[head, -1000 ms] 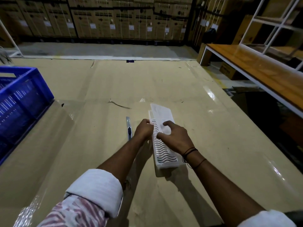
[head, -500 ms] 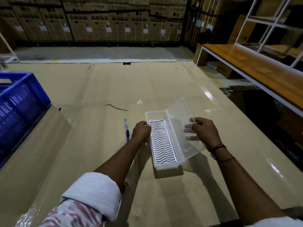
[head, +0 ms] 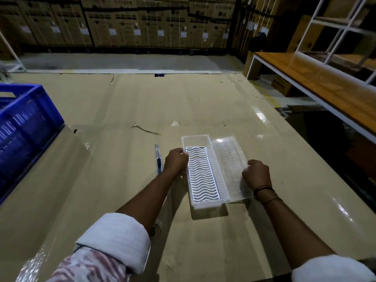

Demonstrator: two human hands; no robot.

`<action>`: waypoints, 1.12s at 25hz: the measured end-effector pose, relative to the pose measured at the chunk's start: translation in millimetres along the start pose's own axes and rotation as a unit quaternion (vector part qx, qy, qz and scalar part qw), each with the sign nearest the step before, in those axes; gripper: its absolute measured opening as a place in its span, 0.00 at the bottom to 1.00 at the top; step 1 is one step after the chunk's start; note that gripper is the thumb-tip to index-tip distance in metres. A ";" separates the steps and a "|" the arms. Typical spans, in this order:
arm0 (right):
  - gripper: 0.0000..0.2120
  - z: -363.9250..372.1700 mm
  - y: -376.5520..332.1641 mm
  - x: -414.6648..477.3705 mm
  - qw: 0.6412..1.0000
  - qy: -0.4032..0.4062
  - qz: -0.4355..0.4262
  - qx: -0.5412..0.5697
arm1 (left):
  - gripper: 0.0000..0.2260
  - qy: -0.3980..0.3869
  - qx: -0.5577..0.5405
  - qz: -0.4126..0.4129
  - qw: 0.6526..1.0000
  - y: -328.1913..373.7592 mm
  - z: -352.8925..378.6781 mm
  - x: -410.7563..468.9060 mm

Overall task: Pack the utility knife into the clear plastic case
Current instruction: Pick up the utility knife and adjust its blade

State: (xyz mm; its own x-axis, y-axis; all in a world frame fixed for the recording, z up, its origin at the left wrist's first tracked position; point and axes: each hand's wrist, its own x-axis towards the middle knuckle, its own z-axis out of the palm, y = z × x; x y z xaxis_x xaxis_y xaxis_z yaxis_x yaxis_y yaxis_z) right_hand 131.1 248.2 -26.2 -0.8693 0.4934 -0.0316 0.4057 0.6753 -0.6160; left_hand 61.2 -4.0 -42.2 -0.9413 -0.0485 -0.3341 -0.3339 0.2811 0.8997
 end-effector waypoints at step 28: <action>0.17 20.5 -48.5 -21.1 0.979 0.100 -0.175 -0.043 | 0.21 0.014 0.069 0.011 0.997 10.4 -23.4 -6.3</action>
State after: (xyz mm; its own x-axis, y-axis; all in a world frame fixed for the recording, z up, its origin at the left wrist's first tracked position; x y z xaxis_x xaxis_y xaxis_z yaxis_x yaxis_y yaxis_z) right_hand 124.1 193.9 -11.8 -0.8897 0.3161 0.3295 0.1238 0.8616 -0.4923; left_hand 62.5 -23.2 -24.2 -0.9499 -0.0668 -0.3053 -0.3050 0.4114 0.8589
